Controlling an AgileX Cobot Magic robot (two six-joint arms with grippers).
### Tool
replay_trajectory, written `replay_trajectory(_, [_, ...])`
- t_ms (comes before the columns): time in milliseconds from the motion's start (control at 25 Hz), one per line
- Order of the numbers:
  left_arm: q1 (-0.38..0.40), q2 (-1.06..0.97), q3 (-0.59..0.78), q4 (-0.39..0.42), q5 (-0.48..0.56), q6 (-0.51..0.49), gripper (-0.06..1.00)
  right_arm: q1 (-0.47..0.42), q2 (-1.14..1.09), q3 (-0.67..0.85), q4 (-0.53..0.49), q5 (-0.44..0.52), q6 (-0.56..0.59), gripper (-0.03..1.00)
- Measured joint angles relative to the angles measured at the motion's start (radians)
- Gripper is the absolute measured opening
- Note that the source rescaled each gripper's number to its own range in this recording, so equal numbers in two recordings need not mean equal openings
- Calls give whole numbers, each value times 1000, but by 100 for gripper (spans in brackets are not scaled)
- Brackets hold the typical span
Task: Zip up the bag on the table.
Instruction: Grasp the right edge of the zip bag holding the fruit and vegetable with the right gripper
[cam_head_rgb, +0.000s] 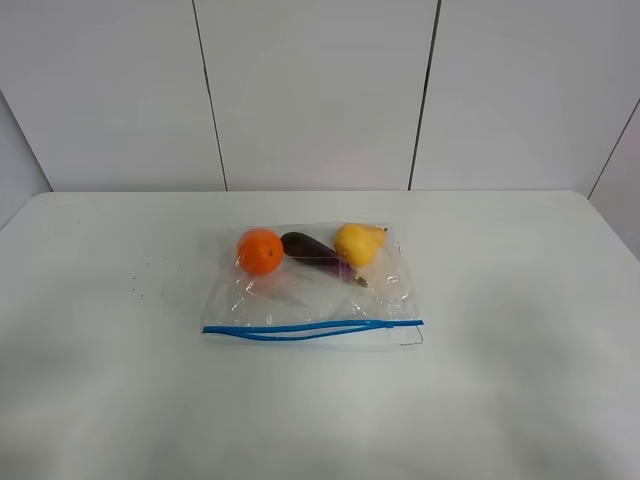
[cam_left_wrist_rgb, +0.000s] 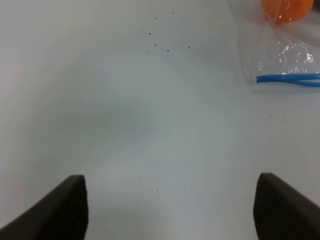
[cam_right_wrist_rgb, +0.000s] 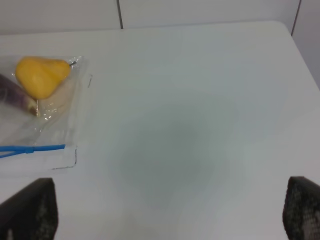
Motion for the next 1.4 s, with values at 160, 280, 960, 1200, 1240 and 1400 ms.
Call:
replay_trajectory(160, [0,0,0,0,0,0,97,0,0,0,0,0,0,100])
replay_trajectory(280, [0,0,0,0,0,0,97,0,0,0,0,0,0,100])
replay_trajectory(960, [0,0,0,0,0,0,97,0,701,-238,96,31,0,100])
replay_trajectory(1200, [0,0,0,0,0,0,97,0,1085,-336,175,-13,-34,100])
replay_trajectory(1240, [0,0,0,0,0,0,97,0,1148,-350,189,-30,-48,100])
replay_trajectory(1400, [0,0,0,0,0,0,97,0,1356,-402,265,-109,-122,100])
